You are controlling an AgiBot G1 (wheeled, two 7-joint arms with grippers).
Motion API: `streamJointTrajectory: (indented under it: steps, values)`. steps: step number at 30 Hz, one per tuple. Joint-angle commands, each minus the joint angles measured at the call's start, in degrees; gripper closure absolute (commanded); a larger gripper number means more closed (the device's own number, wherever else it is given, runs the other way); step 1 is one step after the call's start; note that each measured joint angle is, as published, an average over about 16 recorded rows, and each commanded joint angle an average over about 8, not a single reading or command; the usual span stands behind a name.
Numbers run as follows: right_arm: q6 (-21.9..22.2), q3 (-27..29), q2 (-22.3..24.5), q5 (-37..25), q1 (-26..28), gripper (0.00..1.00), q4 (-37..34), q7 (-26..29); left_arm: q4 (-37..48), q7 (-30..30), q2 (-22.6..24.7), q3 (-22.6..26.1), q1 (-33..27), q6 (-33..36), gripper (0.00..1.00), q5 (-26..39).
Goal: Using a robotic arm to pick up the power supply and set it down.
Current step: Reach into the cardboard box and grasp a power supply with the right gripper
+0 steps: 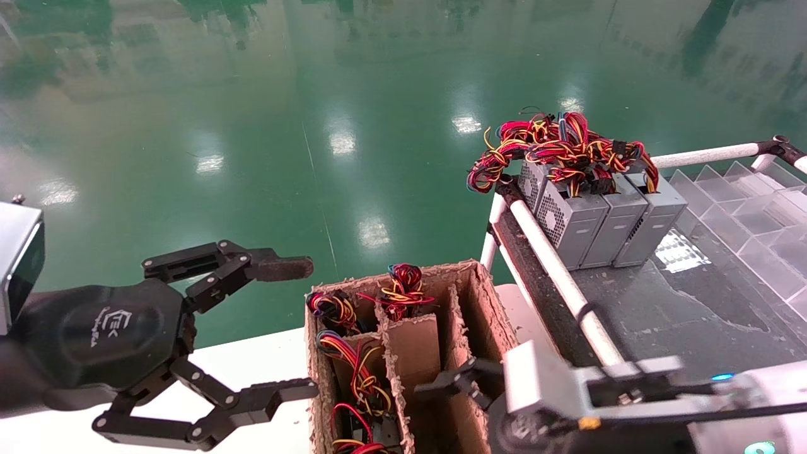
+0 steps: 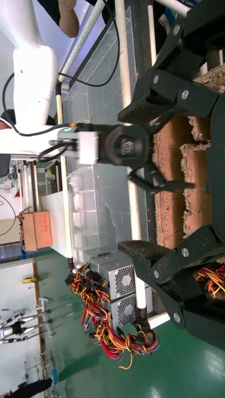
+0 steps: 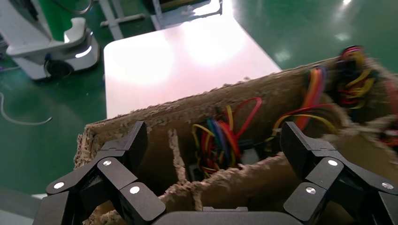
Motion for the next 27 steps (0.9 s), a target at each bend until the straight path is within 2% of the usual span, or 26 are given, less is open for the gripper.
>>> streamJointTrajectory:
  steps: [1, 7, 9, 27]
  values:
    - [0.44, -0.9, -1.19, -1.34, -0.1, 0.15, 0.31, -0.01, 0.0, 0.0, 0.0, 0.0, 0.0, 0.0, 0.0, 0.0]
    - [4.03, -2.28, -3.77, -5.48, -1.41, 0.9, 2.37, -2.0, 0.0, 0.0, 0.0, 0.0, 0.0, 0.0, 0.0, 0.0]
    - [5.27, -2.51, -4.42, -6.6, -1.89, 1.0, 2.91, -2.77, 0.0, 0.0, 0.0, 0.01, 0.0, 0.0, 0.0, 0.0]
    - [10.3, -4.15, -7.86, -11.51, -3.6, 1.0, 2.76, -3.82, 0.0, 0.01, -0.01, 0.01, 0.0, -0.01, 0.0, -0.01]
